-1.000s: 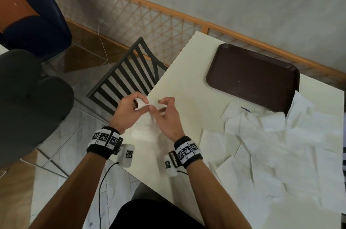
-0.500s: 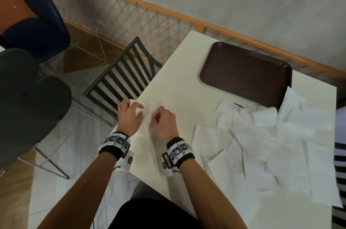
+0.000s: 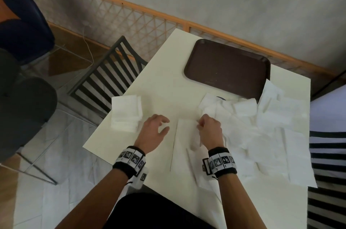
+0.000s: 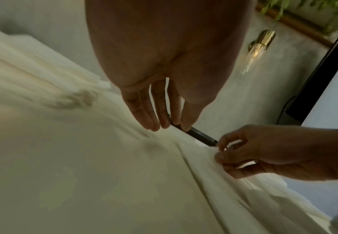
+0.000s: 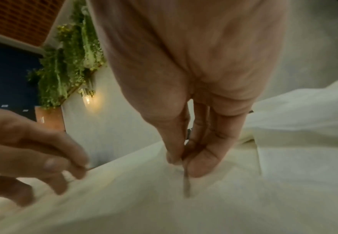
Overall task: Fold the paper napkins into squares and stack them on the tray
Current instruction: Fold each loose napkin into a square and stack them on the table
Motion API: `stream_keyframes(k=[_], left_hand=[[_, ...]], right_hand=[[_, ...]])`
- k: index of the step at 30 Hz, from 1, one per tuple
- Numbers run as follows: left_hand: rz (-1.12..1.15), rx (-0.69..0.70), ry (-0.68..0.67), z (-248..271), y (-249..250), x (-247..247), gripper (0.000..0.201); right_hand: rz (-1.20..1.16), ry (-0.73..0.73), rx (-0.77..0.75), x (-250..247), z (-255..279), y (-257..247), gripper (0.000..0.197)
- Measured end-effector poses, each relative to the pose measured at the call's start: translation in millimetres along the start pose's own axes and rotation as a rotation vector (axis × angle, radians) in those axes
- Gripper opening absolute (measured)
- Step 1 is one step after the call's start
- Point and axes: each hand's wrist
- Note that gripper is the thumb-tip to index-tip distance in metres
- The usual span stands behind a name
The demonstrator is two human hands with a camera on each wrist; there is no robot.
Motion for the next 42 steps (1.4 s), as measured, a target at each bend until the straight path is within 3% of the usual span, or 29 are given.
stream_keyframes(k=[4, 10, 17, 21, 23, 27, 30, 32, 34, 38, 42], left_hand=[[0.124, -0.028, -0.042, -20, 19, 25, 0.031], [0.147, -0.023, 0.017, -30, 27, 30, 0.012], [0.174, -0.042, 0.028, -26, 24, 28, 0.033], [0.067, 0.092, -0.017, -19, 31, 22, 0.059], [0.102, 0.121, -0.010, -17, 41, 13, 0.052], [0.391, 0.007, 0.013, -15, 72, -12, 0.030], [0.567, 0.017, 0.039, -13, 94, -31, 0.023], [0.560, 0.050, 0.042, -11, 104, -43, 0.022], [0.498, 0.058, 0.025, -10, 107, -52, 0.022], [0.457, 0.137, 0.081, -3, 112, -68, 0.015], [0.466, 0.251, 0.029, 1, 120, -83, 0.038]], right_hand=[[-0.245, 0.067, -0.016, 4, 15, -3, 0.014], [-0.374, 0.143, 0.020, 3, 22, 6, 0.021], [-0.427, 0.177, -0.004, -1, 25, 4, 0.022], [-0.488, 0.069, -0.238, -20, 33, -5, 0.018], [-0.579, 0.014, -0.351, -36, 39, -14, 0.012], [-0.842, -0.003, -0.309, -64, 41, -28, 0.012], [-0.682, -0.090, -0.339, -63, 39, -33, 0.015], [-0.671, -0.033, -0.339, -60, 40, -38, 0.009], [-0.812, 0.033, -0.327, -60, 39, -42, 0.013], [-0.989, -0.019, -0.402, -73, 44, -55, 0.012], [-1.072, -0.003, -0.432, -73, 39, -59, 0.027]])
Point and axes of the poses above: each hand's wrist, its own z-axis away from the middle knuckle, its own x-axis out of the palm, y = z × x, and after that the axes turned 5 degrees about z, right-handed
